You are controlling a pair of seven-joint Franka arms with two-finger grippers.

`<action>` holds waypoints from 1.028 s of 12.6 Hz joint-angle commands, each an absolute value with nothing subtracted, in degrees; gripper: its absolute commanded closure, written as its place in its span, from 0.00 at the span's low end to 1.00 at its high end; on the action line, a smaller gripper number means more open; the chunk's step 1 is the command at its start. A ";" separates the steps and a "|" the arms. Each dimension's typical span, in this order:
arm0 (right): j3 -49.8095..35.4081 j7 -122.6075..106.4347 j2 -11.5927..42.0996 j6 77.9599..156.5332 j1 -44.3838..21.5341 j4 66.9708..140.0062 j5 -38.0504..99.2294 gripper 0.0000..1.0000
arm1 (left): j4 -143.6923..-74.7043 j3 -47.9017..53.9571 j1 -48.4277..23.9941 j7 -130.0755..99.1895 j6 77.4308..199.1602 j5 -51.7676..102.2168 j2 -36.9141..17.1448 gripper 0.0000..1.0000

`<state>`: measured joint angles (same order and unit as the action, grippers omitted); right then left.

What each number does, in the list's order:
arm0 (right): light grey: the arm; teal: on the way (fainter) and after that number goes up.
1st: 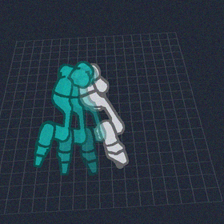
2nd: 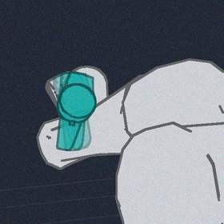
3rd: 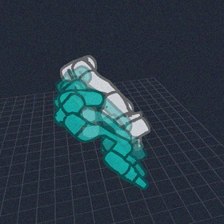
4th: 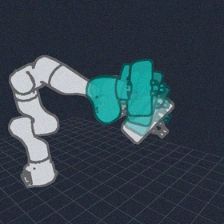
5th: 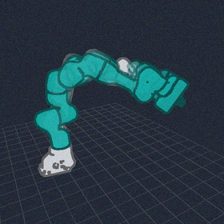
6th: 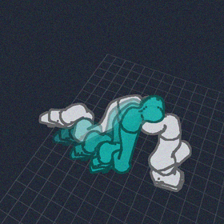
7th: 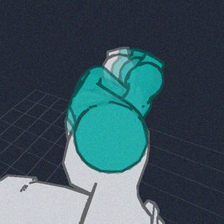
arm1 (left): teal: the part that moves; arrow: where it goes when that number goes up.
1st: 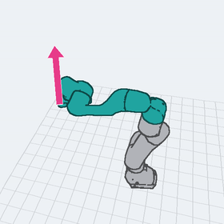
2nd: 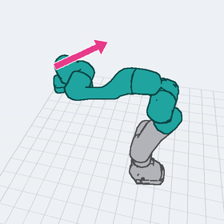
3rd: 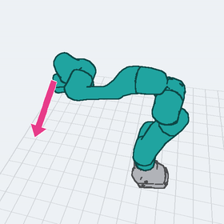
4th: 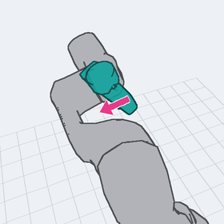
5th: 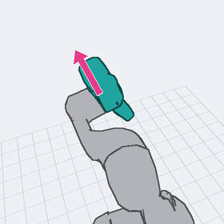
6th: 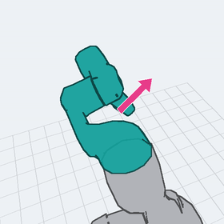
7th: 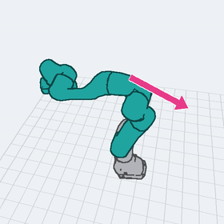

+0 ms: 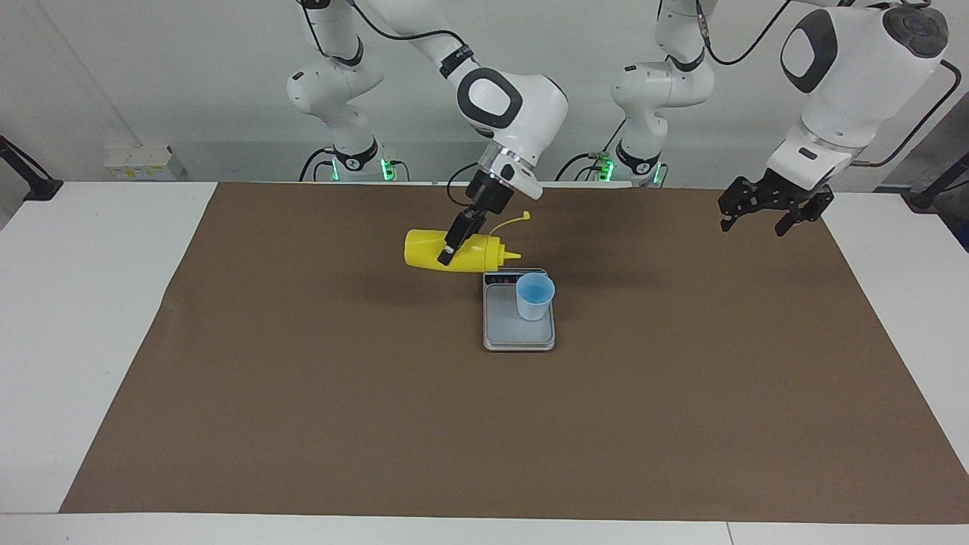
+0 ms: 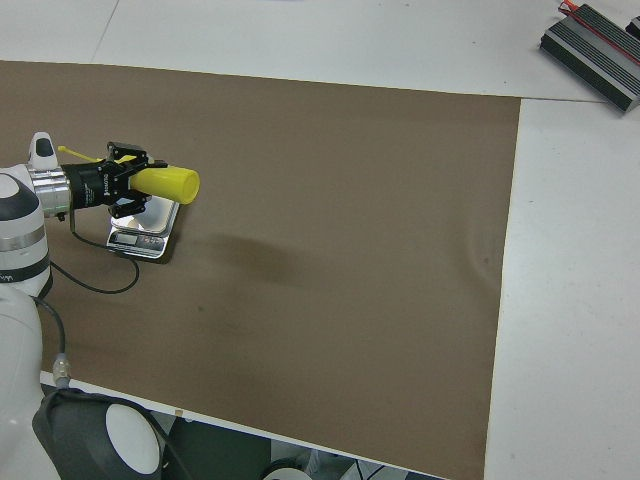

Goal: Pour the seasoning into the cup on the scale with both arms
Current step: 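Tilt the bottle nozzle down into the cup with the right gripper, then turn the bottle upright and move it back with the right gripper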

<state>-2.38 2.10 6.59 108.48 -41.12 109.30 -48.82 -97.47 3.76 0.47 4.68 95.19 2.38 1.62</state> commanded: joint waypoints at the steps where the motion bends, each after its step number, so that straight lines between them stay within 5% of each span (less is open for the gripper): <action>1: -2.81 -0.78 1.85 111.52 -38.07 112.41 -42.21 1.00 | -99.76 3.69 0.97 5.18 96.33 1.67 3.51 0.00; 13: -2.64 -33.53 -4.83 129.70 -15.23 119.08 -0.06 1.00 | -100.98 3.60 1.84 5.01 96.77 1.23 3.78 0.00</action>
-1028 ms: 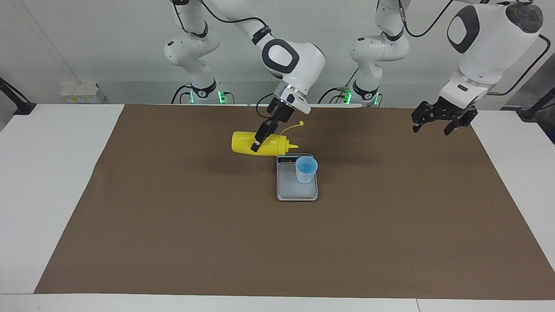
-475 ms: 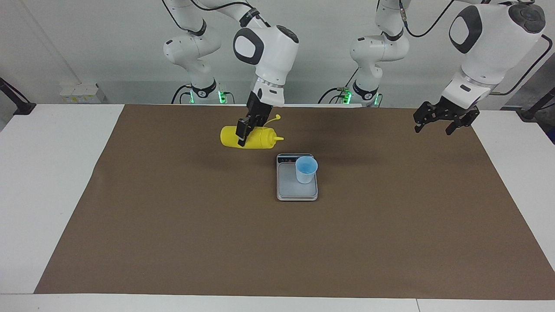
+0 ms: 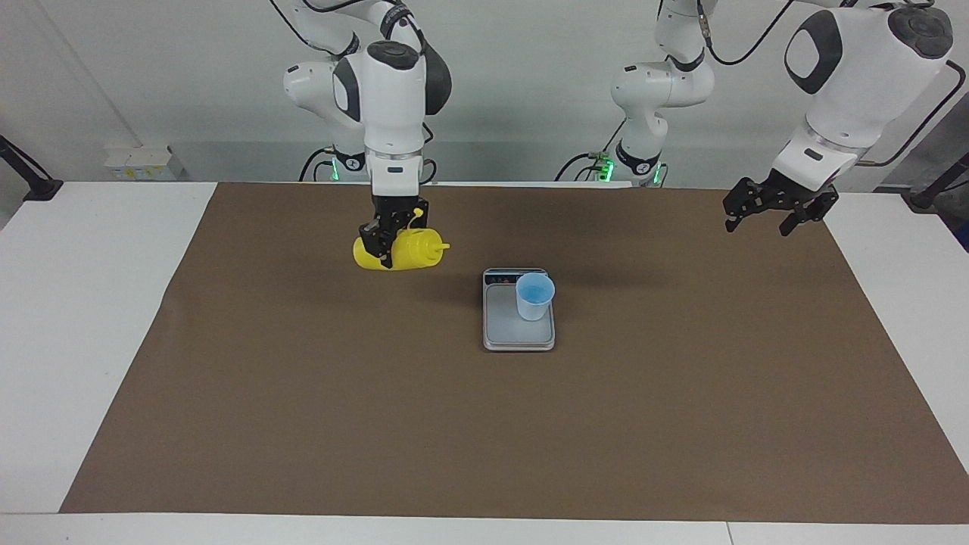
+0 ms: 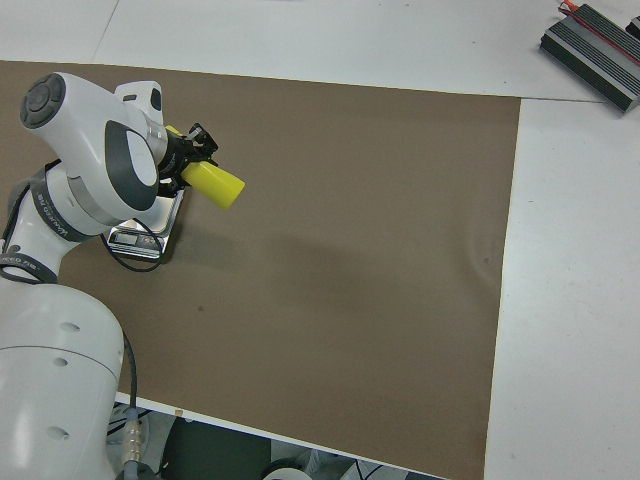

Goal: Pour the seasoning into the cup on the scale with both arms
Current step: 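Turn the bottle upright and move it back with the right gripper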

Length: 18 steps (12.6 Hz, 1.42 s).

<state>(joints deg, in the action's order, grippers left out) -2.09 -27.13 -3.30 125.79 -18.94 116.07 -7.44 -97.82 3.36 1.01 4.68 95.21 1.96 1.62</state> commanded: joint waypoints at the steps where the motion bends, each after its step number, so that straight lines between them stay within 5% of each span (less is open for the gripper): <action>1: -2.64 -38.19 -4.92 131.64 -13.47 120.31 4.61 1.00 | -100.99 3.60 1.85 5.10 96.85 1.23 3.78 0.00; 8: -2.46 -74.31 -4.57 137.19 -2.83 127.52 37.83 1.00 | -100.72 3.60 1.41 5.01 96.94 1.23 3.69 0.00; 18: -2.46 -114.49 0.34 133.70 6.14 135.09 74.96 1.00 | -100.90 3.60 1.76 5.01 96.86 1.23 3.78 0.00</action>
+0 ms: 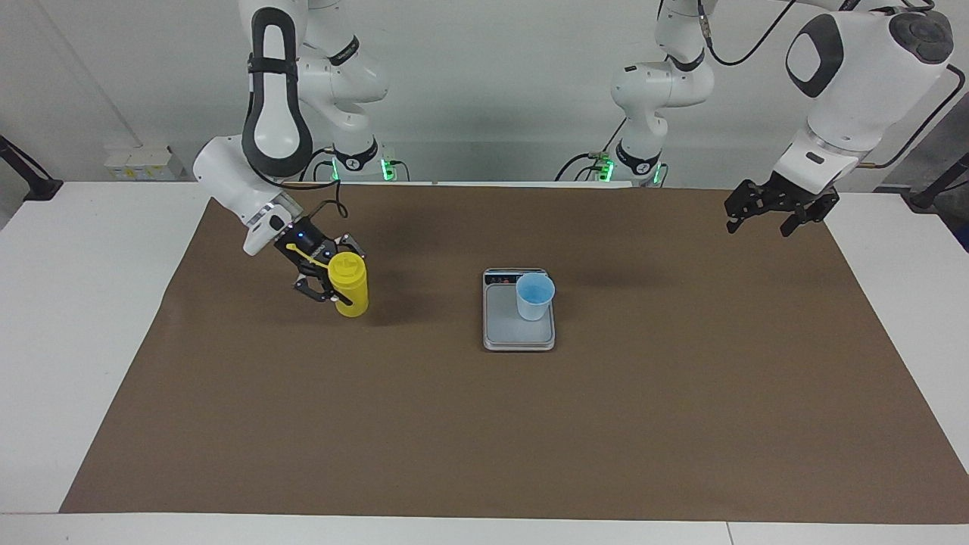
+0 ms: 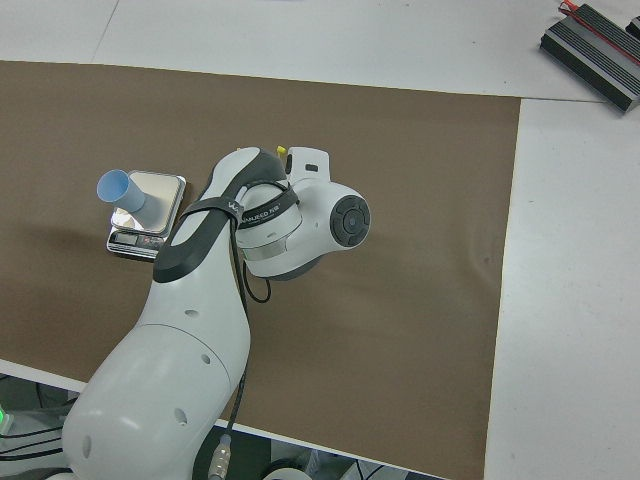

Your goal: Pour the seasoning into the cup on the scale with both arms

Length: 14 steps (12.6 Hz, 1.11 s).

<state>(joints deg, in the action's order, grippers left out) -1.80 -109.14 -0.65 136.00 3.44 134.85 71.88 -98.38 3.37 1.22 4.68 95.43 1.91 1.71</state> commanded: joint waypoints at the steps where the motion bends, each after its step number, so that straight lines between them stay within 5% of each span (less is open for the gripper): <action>1: -2.46 -117.91 1.40 132.72 7.28 135.09 77.75 1.00 | -100.90 3.60 1.76 5.01 96.94 1.23 3.78 0.00; 7: -2.46 -125.32 4.57 129.99 9.75 136.05 81.65 1.00 | -100.99 3.60 1.76 5.01 96.86 1.23 3.78 0.00; 8: -2.46 -125.42 4.57 129.90 10.02 136.32 81.65 0.83 | -100.99 3.60 1.76 5.01 96.77 1.23 3.78 0.00; 9: -2.37 -125.51 4.57 129.99 9.93 136.75 81.65 0.40 | -100.99 3.60 1.67 5.01 96.77 1.23 3.78 0.00; 10: -2.37 -125.51 4.57 130.08 9.93 136.67 81.56 0.10 | -100.99 3.60 1.67 4.92 96.77 1.23 3.78 0.00; 11: -2.37 -125.51 4.57 130.17 9.93 136.58 81.56 0.00 | -100.99 3.60 1.67 4.92 96.77 1.23 3.78 0.00; 14: -2.29 -125.42 4.05 130.08 10.72 136.67 81.30 0.00 | -100.99 3.60 1.58 4.92 96.86 1.23 3.78 0.00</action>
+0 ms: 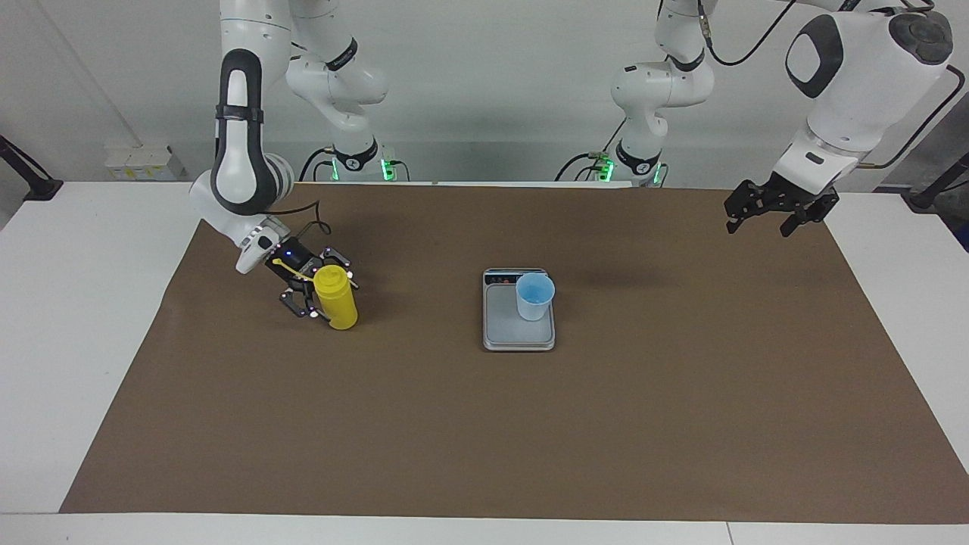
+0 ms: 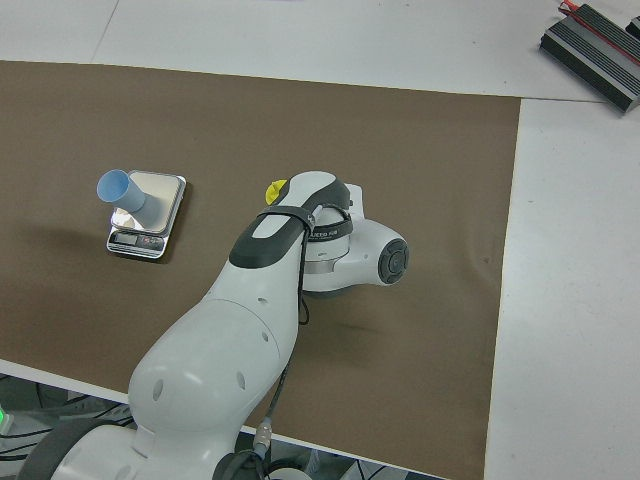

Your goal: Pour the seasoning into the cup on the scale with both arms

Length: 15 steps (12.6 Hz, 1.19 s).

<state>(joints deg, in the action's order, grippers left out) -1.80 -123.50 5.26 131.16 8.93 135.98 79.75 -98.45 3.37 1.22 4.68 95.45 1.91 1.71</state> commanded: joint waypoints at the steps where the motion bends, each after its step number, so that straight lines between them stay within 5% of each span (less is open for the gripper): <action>1: -2.20 -125.33 3.87 130.08 11.07 136.67 80.60 0.00 | -100.99 3.60 1.58 4.92 96.86 1.23 3.78 0.00; 10: -1.93 -123.23 1.58 126.31 19.76 136.41 62.52 0.00 | -100.99 3.60 1.67 4.92 96.94 1.23 3.78 0.00; 15: -1.49 -114.20 0.00 122.80 22.67 130.36 44.08 0.00 | -100.99 3.60 1.58 4.92 96.86 1.23 3.78 0.00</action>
<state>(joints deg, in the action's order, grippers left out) -1.47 -119.22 1.17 126.21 21.12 133.57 50.99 -98.45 3.38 1.22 4.68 95.45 1.91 1.71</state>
